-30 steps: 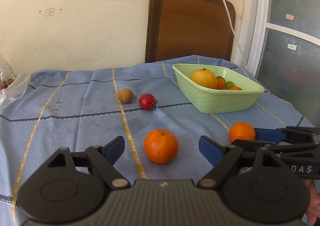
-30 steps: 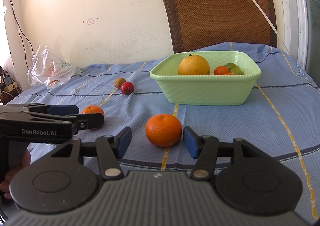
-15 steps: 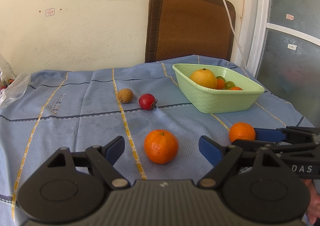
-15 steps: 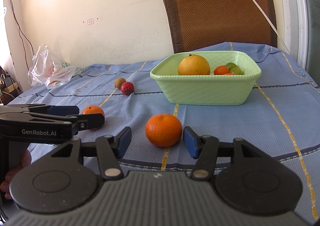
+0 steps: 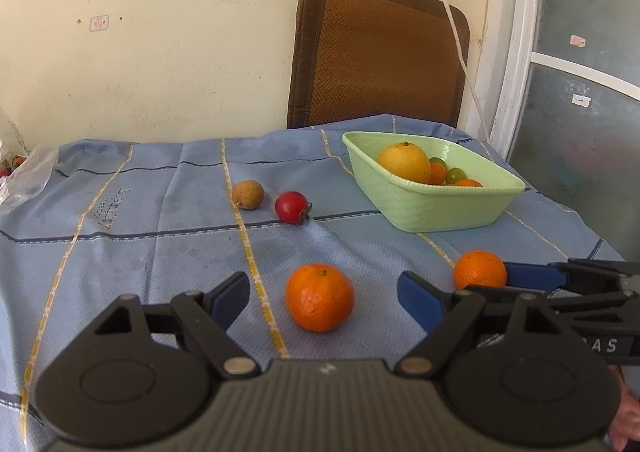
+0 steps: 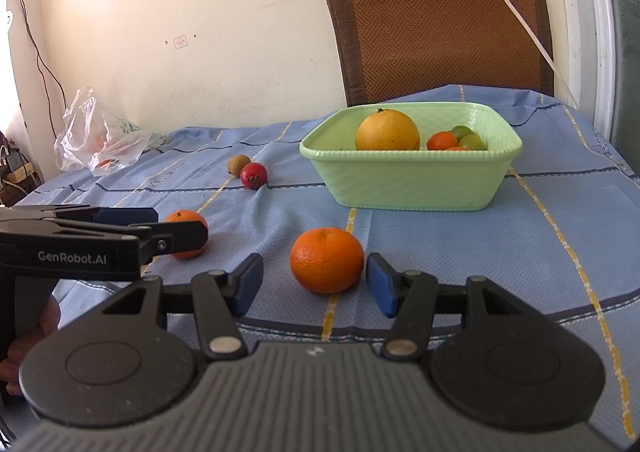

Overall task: Organize fruits
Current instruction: 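Grasp a tangerine with the left tool while the right tool grasps the other tangerine, then open both tools over the green bowl to drop the tangerines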

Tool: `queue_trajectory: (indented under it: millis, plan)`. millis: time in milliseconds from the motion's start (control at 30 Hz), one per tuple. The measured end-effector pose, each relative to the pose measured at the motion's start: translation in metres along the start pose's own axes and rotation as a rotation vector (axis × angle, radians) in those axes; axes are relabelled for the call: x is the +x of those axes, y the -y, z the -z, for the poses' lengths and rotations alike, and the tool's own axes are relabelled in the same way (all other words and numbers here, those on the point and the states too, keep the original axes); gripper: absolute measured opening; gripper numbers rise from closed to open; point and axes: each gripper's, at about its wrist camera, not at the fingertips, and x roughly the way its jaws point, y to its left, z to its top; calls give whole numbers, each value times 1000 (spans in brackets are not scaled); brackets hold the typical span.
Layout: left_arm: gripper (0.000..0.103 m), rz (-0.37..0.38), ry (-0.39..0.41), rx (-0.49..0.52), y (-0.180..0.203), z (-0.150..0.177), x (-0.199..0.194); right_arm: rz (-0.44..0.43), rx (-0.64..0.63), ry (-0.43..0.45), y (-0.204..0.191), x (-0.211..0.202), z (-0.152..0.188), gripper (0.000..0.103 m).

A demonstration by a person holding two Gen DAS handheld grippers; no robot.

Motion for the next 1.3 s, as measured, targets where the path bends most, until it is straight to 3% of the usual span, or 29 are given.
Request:
queue_trajectory:
  millis: [133, 200, 367, 467, 633, 767, 900, 1000, 1133, 1300]
  plan:
    - [78, 3, -19, -29, -4, -4, 6, 2, -5, -8, -1, 1, 0, 59]
    - [59, 10, -59, -33, -5, -4, 13, 8, -6, -19, 0, 3, 0, 59]
    - [39, 19, -81, -22, -2, -4, 19, 12, 1, -27, 1, 6, -1, 59]
    - [39, 31, -82, -8, 1, -5, 19, 23, 17, -24, 5, 6, -1, 44]
    - [39, 91, -66, -41, 7, -17, 17, 10, 16, -3, 8, 1, -4, 42]
    - [39, 154, -15, -20, 22, -50, 17, 5, 30, 95, 19, -16, -21, 42]
    - [39, 205, 3, 10, 42, -87, 39, 65, 11, 174, 41, -16, -52, 42]
    - [39, 212, 0, 41, 57, -99, 65, 115, 20, 166, 64, 4, -70, 42]
    - [39, 235, -58, 8, 62, -103, 102, 151, 12, 112, 90, 38, -82, 43]
    - [39, 250, -83, -22, 58, -102, 122, 119, -33, 57, 96, 56, -81, 43]
